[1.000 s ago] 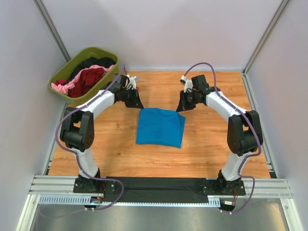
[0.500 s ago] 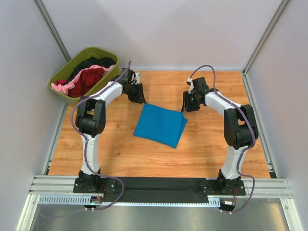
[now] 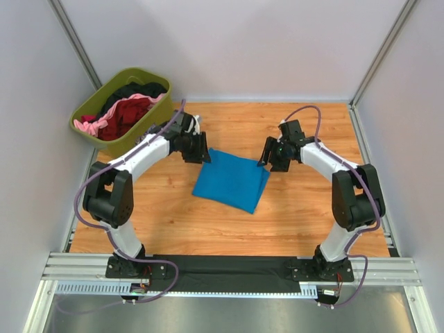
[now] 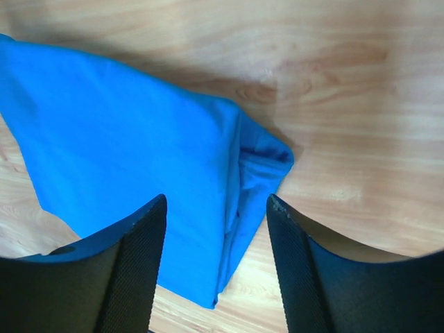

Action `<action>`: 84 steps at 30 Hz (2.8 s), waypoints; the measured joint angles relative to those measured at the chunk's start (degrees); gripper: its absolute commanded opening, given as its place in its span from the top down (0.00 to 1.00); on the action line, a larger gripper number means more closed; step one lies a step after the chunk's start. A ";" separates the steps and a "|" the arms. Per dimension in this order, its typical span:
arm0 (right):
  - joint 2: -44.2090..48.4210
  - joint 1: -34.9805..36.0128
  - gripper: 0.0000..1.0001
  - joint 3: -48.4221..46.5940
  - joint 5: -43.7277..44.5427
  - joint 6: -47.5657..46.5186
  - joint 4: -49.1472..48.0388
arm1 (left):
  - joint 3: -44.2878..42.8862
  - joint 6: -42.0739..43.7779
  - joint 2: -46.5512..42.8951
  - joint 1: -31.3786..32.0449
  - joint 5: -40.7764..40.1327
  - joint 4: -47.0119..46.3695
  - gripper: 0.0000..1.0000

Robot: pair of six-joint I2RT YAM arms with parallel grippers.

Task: Fold and stack the t-shirts
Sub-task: Fold the tshirt

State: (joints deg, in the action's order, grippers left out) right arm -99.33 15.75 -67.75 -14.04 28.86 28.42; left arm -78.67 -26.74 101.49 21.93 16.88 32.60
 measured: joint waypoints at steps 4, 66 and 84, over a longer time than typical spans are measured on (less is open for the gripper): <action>-0.61 1.11 0.45 3.23 0.02 2.89 -1.03 | 7.89 -2.69 -1.57 2.38 0.79 -1.62 0.50; -23.17 -3.08 0.91 -19.12 -25.00 -25.46 -0.81 | -7.76 14.32 18.10 -10.03 20.33 -5.09 0.93; -8.81 -1.49 1.00 -12.79 -23.02 -23.67 -1.79 | -5.40 13.31 8.81 -9.90 20.13 -2.73 1.00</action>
State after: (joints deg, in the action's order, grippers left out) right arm -108.14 14.26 -80.53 -37.06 5.19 26.63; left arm -84.07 -13.43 110.30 12.03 37.01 29.87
